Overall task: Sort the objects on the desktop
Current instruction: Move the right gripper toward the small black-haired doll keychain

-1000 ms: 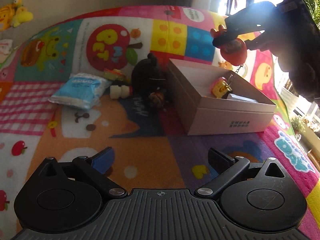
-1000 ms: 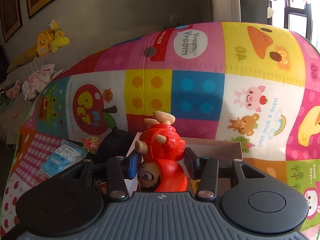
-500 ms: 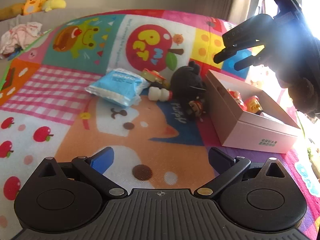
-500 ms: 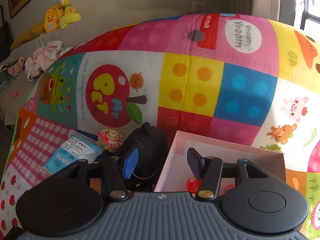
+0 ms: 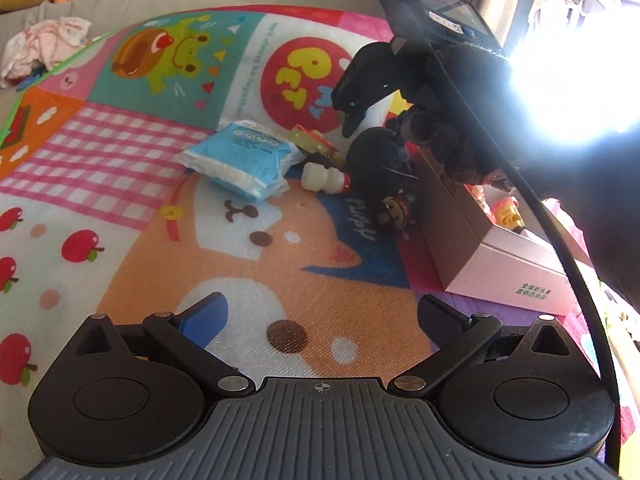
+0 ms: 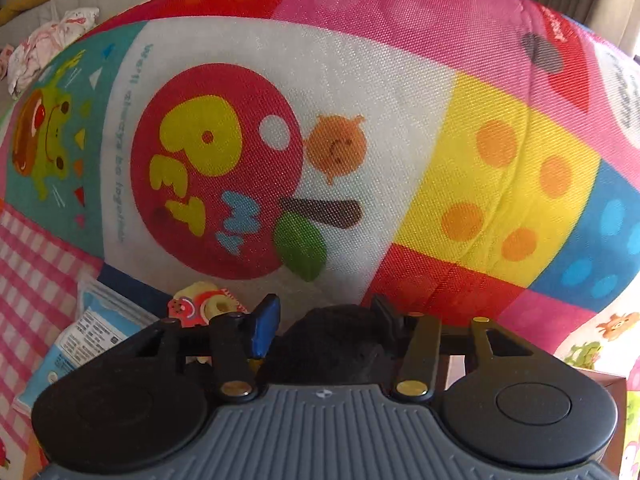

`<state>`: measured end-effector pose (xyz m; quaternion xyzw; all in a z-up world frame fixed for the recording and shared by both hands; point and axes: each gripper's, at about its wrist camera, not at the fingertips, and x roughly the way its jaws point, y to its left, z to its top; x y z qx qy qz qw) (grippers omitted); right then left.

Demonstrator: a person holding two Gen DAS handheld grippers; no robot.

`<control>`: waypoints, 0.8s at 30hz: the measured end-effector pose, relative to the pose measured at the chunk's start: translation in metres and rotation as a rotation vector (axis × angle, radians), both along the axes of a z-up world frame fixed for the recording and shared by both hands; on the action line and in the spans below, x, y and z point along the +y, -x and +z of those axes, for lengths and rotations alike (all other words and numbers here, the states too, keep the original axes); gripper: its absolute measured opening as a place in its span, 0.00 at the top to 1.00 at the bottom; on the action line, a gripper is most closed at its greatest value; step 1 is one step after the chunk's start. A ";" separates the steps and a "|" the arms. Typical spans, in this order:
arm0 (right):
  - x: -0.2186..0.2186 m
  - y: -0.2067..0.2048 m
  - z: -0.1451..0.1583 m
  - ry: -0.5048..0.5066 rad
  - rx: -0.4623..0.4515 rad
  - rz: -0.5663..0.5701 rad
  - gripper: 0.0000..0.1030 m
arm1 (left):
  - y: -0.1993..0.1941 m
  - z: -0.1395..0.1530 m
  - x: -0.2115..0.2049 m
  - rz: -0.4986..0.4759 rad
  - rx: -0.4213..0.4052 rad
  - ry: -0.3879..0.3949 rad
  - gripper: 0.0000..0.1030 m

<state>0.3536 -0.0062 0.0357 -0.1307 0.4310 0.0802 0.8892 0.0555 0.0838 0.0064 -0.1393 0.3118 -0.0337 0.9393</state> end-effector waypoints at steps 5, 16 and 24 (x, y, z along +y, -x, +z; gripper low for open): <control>-0.006 0.050 0.011 0.001 0.035 0.145 0.51 | 0.003 0.001 -0.012 -0.110 0.004 -0.027 0.00; -0.051 0.180 0.049 -0.278 0.298 0.406 0.51 | 0.021 0.002 -0.039 -0.285 -0.016 -0.085 0.00; -0.104 0.256 0.050 -0.104 -0.054 0.362 0.45 | 0.030 0.001 -0.042 -0.273 -0.010 -0.100 0.00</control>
